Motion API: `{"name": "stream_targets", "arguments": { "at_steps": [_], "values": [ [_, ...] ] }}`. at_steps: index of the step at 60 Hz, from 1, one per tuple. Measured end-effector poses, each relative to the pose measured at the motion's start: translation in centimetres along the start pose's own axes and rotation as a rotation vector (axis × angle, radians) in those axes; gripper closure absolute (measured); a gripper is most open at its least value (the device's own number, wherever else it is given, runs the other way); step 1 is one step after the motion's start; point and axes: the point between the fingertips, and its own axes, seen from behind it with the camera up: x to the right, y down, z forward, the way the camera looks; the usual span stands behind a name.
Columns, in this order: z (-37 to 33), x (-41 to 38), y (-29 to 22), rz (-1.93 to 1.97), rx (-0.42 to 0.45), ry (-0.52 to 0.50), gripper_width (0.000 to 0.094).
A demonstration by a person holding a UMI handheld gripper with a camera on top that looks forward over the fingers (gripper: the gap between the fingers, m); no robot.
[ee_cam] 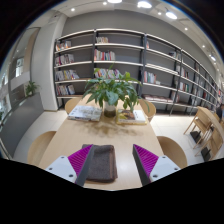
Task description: Fold towel
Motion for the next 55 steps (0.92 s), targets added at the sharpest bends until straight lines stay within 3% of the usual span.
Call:
{"name": "stream_targets", "arguments": {
  "at_steps": [13, 23, 42, 55],
  "values": [
    [-7.7, -1.1, -0.3, 0.040, 0.071, -0.001, 0.0146],
    [-12.0, -1.6, 2.7, 0.055, 0.059, 0.031, 0.0148],
    [-16.3, -1.8, 5.8, 0.033, 0.051, 0.061, 0.0140],
    [-17.6, -1.6, 5.2, 0.060, 0.076, 0.059, 0.0137]
  ]
}}
